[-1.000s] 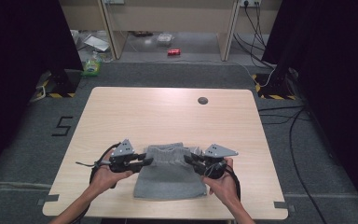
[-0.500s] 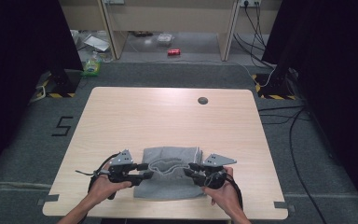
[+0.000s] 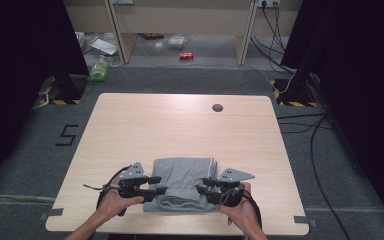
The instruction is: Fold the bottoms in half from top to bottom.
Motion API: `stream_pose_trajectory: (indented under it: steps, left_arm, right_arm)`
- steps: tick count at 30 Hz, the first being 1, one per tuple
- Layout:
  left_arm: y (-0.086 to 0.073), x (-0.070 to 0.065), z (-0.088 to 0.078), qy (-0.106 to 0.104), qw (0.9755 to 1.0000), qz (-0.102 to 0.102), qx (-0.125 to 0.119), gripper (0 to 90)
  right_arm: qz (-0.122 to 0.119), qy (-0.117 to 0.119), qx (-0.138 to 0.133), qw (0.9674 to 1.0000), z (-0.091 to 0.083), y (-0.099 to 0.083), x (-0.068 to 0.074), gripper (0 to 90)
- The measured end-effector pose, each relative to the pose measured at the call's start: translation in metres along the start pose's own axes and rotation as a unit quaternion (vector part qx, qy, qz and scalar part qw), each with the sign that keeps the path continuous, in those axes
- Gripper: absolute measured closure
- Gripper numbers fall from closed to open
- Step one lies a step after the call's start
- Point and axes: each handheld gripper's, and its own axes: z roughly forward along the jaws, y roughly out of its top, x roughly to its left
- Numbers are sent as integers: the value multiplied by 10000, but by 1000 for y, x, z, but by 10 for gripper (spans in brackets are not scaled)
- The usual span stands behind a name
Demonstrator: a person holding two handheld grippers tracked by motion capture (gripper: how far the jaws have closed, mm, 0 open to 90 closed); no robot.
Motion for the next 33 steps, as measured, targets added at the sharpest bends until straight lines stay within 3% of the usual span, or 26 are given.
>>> stream_pose_trajectory:
  steps: [5, 10, 15, 18, 21, 27, 33]
  left_arm:
    - [-14, -15, 5, 192, 9985, 420, 307, 501]
    - [-28, -23, 8, 324, 9977, 515, 309, 502]
    - [-26, -26, 7, 386, 9968, 611, 330, 498]
    - [-16, -19, 3, 320, 9986, 389, 163, 452]
    - [-6, -8, -1, 408, 9987, 282, 65, 445]
    - [2, 13, 4, 554, 9985, -53, -9, 425]
    - [9, 34, 8, 737, 9970, -246, -9, 414]
  right_arm:
    - [-235, -89, 475, 9986, 15, -14, 11, 598]
    - [-433, -257, 731, 9961, 18, -26, 19, 599]
    - [-543, -367, 776, 9948, 17, -26, 24, 553]
    - [-388, -309, 530, 9974, 11, -16, 19, 534]
    - [-391, -485, 344, 9975, 4, -2, 11, 512]
    - [-257, -847, 211, 9959, 8, 15, -12, 467]
    - [-3, -1033, 197, 9945, 15, 23, -36, 437]
